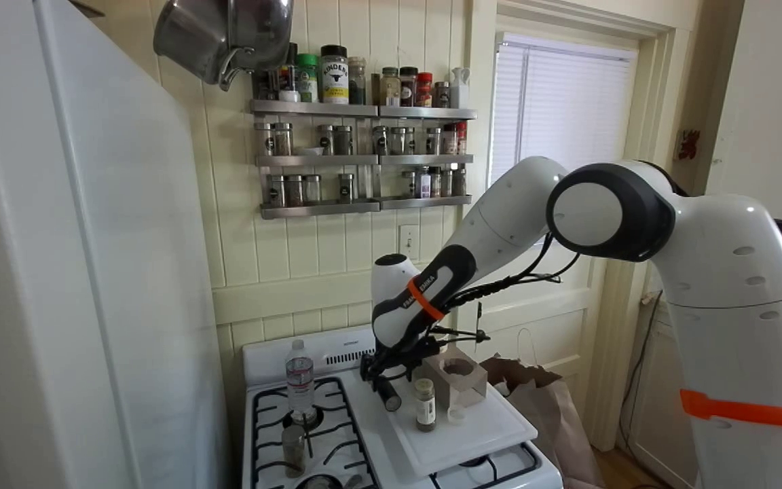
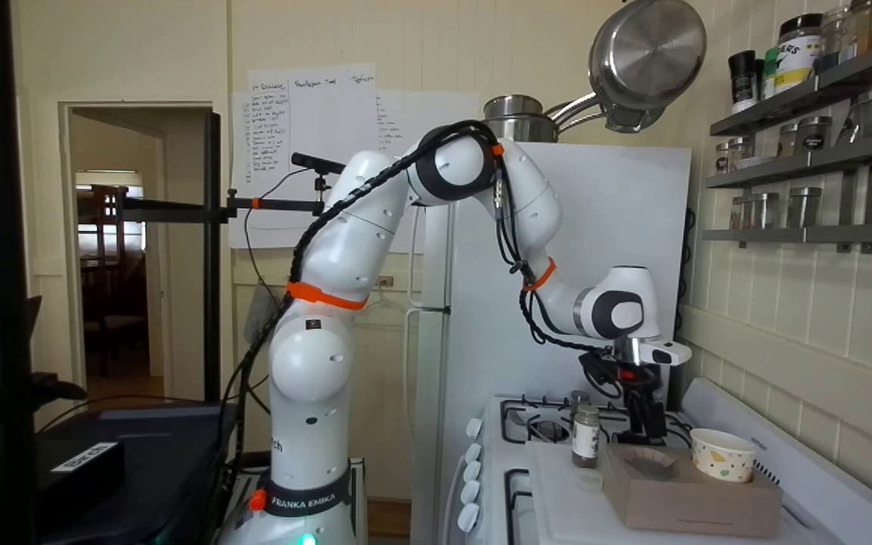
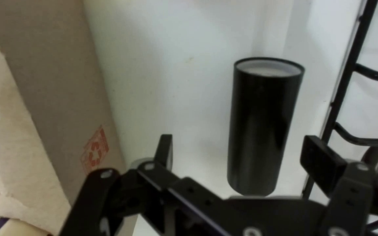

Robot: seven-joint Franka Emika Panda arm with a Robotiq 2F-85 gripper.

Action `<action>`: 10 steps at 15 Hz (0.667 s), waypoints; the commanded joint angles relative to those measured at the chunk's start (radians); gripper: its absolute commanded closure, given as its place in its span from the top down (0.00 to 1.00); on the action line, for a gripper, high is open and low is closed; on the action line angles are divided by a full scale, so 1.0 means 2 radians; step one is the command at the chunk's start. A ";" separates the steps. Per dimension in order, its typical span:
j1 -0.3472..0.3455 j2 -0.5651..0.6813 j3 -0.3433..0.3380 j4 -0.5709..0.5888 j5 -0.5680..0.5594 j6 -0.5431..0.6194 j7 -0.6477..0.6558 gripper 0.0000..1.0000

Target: Remove the black container from the bottom left rack and put it on the white tray

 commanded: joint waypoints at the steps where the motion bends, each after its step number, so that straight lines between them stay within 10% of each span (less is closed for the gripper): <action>1: 0.010 -0.014 -0.007 -0.002 0.008 -0.018 0.004 1.00; 10: -0.007 -0.164 0.020 -0.108 0.036 0.011 -0.073 1.00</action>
